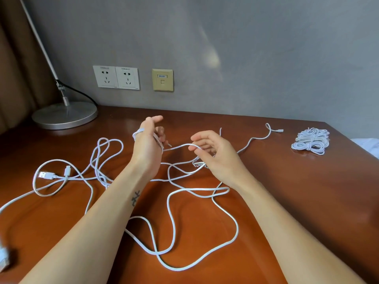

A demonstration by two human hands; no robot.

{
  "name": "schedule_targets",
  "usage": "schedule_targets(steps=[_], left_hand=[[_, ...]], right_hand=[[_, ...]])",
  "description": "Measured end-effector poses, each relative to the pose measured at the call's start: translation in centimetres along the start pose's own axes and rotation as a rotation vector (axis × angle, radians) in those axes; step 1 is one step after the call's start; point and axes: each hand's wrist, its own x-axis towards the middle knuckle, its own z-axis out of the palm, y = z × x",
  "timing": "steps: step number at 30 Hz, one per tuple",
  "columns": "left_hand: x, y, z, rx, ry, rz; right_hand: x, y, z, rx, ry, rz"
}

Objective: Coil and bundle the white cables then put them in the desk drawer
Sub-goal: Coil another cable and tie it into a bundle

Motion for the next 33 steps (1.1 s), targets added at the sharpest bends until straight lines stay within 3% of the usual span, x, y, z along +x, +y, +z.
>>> schedule_targets(steps=[6, 10, 16, 21, 27, 33], left_hand=[[-1.0, -1.2, -0.5, 0.352, -0.097, 0.286], [-1.4, -1.4, -0.1, 0.507, -0.154, 0.399], [-1.1, -2.0, -0.7, 0.689, -0.195, 0.385], [-1.2, -2.2, -1.0, 0.785, -0.236, 0.343], [-1.2, -2.0, -0.4, 0.627, -0.242, 0.139], [-1.0, -1.6, -0.7, 0.167, -0.309, -0.005]], right_hand=[[-0.1, -0.2, 0.2, -0.131, 0.177, -0.097], [-0.2, -0.8, 0.0, 0.140, 0.263, -0.043], [-0.1, -0.9, -0.2, 0.247, 0.243, -0.022], [-0.1, -0.8, -0.1, 0.159, 0.190, -0.085], [0.2, 0.5, 0.1, -0.068, 0.194, -0.088], [-0.1, 0.4, 0.0, -0.097, 0.136, 0.037]])
